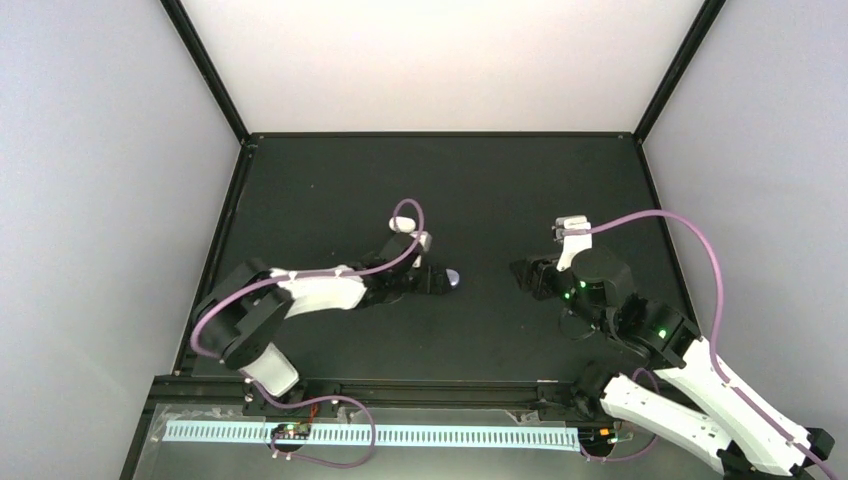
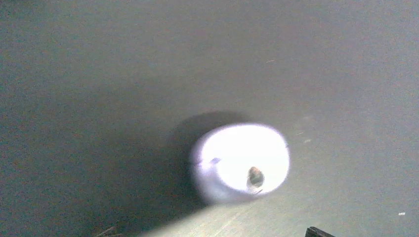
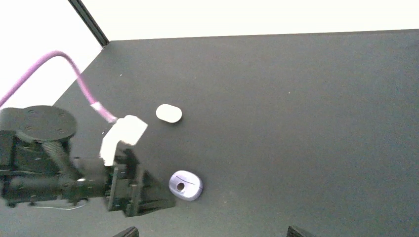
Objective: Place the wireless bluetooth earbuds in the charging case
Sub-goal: Reset both arms
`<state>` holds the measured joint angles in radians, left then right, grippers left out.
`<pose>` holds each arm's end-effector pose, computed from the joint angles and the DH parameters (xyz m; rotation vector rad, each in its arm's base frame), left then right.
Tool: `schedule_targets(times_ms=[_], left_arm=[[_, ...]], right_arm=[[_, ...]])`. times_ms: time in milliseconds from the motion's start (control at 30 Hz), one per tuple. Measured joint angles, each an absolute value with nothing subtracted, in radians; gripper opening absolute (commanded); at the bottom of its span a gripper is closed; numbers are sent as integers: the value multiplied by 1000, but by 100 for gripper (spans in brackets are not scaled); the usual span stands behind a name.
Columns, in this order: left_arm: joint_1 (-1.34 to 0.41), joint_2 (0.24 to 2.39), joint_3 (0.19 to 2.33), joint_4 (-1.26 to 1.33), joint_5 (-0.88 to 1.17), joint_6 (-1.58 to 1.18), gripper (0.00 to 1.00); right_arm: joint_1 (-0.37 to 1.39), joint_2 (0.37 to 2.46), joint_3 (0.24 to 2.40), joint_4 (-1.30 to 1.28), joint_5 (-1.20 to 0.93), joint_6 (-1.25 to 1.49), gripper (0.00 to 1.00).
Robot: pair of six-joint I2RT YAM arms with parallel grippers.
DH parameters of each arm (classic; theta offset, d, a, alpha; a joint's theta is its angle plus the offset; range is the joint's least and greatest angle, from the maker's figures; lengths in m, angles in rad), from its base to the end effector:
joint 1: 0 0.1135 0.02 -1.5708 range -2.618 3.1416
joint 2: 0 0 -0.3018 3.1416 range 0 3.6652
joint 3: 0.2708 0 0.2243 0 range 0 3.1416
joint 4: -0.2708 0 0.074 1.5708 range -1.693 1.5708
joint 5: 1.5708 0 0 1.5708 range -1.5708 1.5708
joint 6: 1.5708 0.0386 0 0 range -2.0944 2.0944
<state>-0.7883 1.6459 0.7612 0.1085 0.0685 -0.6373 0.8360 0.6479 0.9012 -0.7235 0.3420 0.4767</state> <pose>0.2141 -0.2191 0.2064 0.2227 2.4714 -0.7452 0.0578 0.0447 0.3579 -0.1514 2.0400 0.4833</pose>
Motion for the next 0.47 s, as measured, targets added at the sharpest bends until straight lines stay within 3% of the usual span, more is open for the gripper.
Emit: schedule_targets(times_ms=[133, 467], left_arm=[[-764, 1473, 682, -53, -41, -643, 99], [-747, 1036, 749, -430, -319, -635, 99]], right_arm=[[836, 632, 901, -725, 361, 469, 99], [836, 601, 900, -703, 594, 513, 100]])
